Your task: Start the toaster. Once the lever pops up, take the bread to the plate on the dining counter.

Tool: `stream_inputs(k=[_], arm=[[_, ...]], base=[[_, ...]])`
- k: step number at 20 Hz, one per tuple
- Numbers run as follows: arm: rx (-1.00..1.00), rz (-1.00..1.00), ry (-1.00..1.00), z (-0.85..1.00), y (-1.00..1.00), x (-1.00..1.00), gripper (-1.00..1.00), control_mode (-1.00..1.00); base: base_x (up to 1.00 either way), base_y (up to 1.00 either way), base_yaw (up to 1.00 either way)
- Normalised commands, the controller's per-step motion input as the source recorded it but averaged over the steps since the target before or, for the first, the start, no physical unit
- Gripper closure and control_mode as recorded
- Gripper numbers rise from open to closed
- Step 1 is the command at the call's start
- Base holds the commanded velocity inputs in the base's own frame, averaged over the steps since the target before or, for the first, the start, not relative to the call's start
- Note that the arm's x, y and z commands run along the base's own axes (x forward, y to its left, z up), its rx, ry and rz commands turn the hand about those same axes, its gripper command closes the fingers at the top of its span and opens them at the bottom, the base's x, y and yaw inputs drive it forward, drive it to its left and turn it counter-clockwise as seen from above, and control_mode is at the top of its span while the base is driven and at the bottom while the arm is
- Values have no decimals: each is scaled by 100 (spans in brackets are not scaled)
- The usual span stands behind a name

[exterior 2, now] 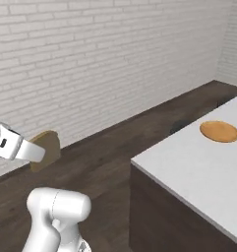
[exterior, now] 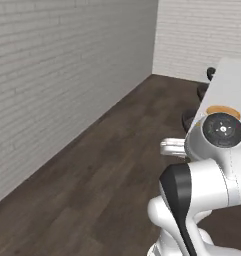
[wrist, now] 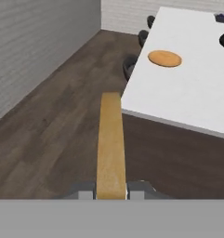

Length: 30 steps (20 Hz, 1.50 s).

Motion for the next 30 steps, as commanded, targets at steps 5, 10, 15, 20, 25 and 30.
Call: stream_inputs(k=[5,10,15,20,25,30], arm=[[0,0,0,0,0,0,100,100],[0,0,0,0,0,0,100,100],[0,0,0,0,0,0,100,100],[0,0,0,0,0,0,100,100],[0,0,0,0,0,0,100,100],[0,0,0,0,0,0,100,100]], base=[[68,25,-44],[60,28,-45],[52,44,-50],[44,61,-54],[46,59,-55],[54,58,-58]])
